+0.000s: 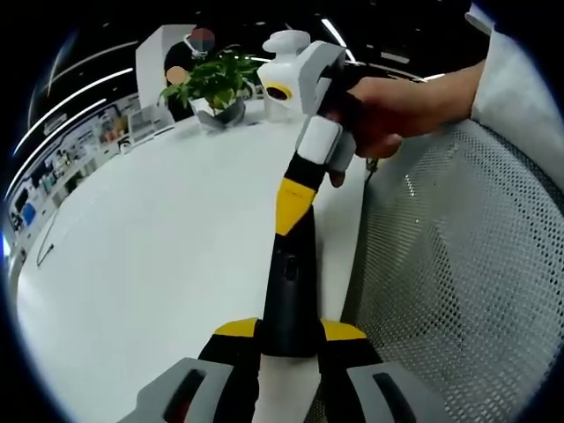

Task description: Press the specified remote control buttons in sequence, fully releasing each button before pressing the next.

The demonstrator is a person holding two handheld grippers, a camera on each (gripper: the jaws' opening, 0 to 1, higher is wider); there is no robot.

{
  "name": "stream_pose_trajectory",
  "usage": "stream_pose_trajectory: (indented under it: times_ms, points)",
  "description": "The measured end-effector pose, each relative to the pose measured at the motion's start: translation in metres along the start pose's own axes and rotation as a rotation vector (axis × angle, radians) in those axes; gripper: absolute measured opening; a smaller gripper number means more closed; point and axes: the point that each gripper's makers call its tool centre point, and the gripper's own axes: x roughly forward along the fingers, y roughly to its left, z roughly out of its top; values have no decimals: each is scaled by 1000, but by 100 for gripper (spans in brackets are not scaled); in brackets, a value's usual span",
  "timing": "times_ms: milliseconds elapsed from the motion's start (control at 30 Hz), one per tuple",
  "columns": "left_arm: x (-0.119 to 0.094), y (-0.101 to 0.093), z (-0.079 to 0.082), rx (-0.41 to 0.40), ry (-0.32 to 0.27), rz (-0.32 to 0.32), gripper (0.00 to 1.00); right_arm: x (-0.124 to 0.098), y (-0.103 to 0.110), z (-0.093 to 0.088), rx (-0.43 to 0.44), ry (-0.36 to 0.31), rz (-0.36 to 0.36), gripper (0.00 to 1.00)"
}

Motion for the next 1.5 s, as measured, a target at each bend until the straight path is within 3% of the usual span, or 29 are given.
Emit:
stream_pose_trajectory:
  times_ms: [533,667,833,1067,1500]
  points:
    - [0,0,-1,7,3,-4,24,-1,1,0,-58,-12,-1,0]
    - [0,0,0,11,5,-6,24,-6,2,-3,-102,21,-28,0]
    - [0,0,0,11,5,-6,24,-7,8,-10,-117,50,-1,0]
    - [0,0,0,8,5,-6,24,-3,7,-13,-218,86,-57,0]
    - [0,0,1,7,8,-4,24,-2,6,-13,-285,99,-94,0]
